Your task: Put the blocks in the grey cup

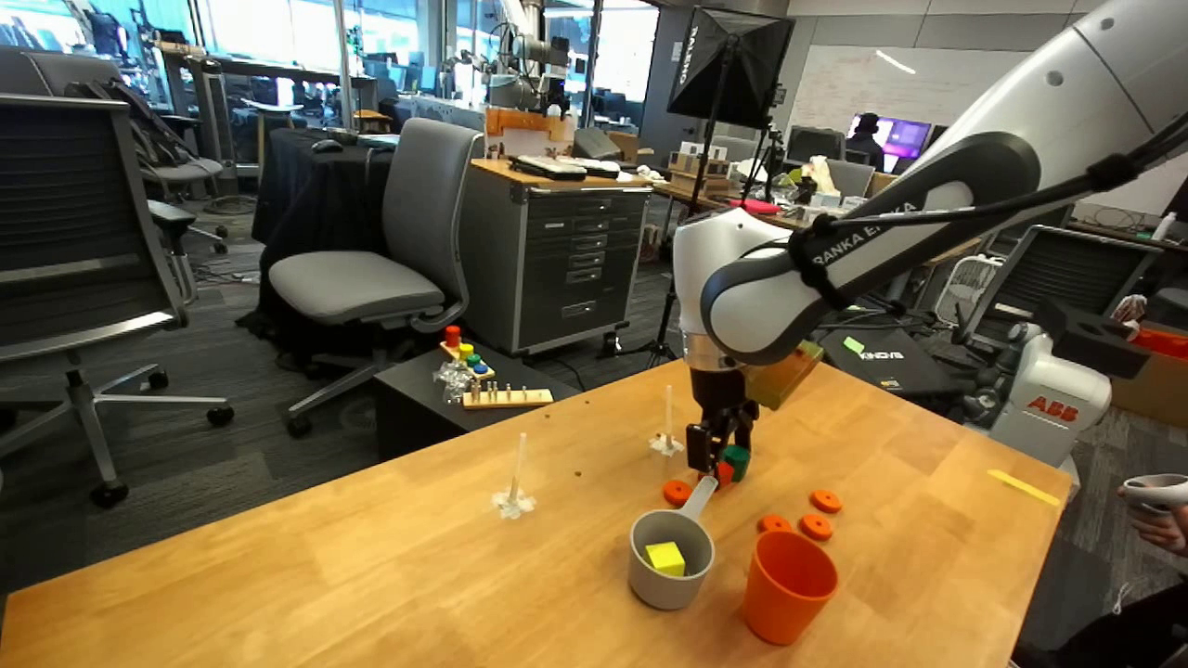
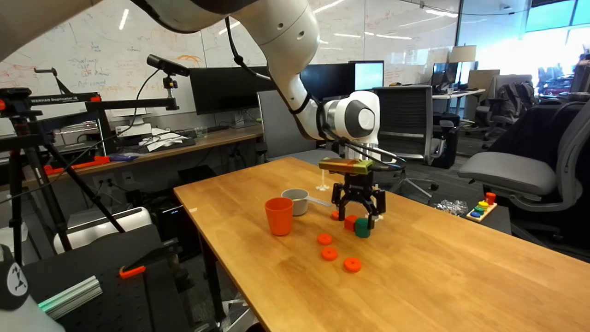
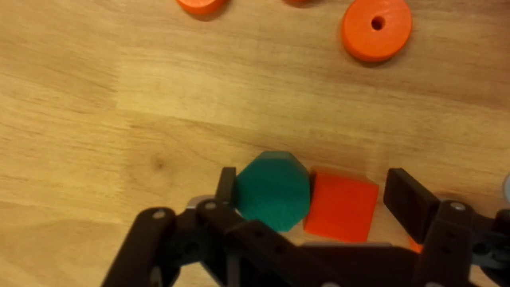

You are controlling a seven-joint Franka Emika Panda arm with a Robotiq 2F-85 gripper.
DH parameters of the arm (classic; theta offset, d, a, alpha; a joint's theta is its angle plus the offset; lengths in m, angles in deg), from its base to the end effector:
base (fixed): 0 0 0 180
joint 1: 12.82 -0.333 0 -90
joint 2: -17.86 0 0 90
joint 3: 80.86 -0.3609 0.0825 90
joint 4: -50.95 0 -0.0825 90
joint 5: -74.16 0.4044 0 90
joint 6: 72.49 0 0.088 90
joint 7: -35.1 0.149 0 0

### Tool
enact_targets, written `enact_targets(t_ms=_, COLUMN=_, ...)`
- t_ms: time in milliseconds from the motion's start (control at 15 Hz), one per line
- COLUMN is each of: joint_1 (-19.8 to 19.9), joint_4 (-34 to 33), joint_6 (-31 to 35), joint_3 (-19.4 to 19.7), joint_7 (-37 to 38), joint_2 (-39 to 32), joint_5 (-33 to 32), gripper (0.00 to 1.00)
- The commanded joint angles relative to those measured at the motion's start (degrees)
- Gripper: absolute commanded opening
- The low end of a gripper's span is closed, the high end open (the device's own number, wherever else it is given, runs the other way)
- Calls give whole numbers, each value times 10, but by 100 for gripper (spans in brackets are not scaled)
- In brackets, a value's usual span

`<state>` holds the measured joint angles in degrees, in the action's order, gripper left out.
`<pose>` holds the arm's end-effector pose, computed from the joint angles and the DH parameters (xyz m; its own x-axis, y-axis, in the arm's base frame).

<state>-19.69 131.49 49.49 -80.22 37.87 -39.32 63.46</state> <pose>0.7237 0.0652 0.0494 0.9495 0.1571 -0.2715 0.2023 -0.9682 0.1474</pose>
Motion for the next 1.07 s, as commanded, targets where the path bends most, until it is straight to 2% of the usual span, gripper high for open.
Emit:
enact_targets(t_ms=0, joint_1=5, joint_4=-21, joint_6=-11, joint_3=-6, joint_7=-16, joint_2=-11, joint_5=11, gripper=66)
enact_targets(t_ms=67, joint_1=6, joint_4=-20, joint_6=-10, joint_3=-6, joint_7=-17, joint_2=-10, joint_5=12, gripper=56)
enact_targets(t_ms=133, joint_1=9, joint_4=-19, joint_6=-8, joint_3=-7, joint_7=-18, joint_2=-9, joint_5=15, gripper=53)
enact_targets(t_ms=600, joint_1=4, joint_4=17, joint_6=6, joint_3=-10, joint_7=-12, joint_2=34, joint_5=20, gripper=53)
enact_targets(t_ms=1000, joint_1=-32, joint_4=75, joint_6=43, joint_3=-20, joint_7=6, joint_2=139, joint_5=8, gripper=53)
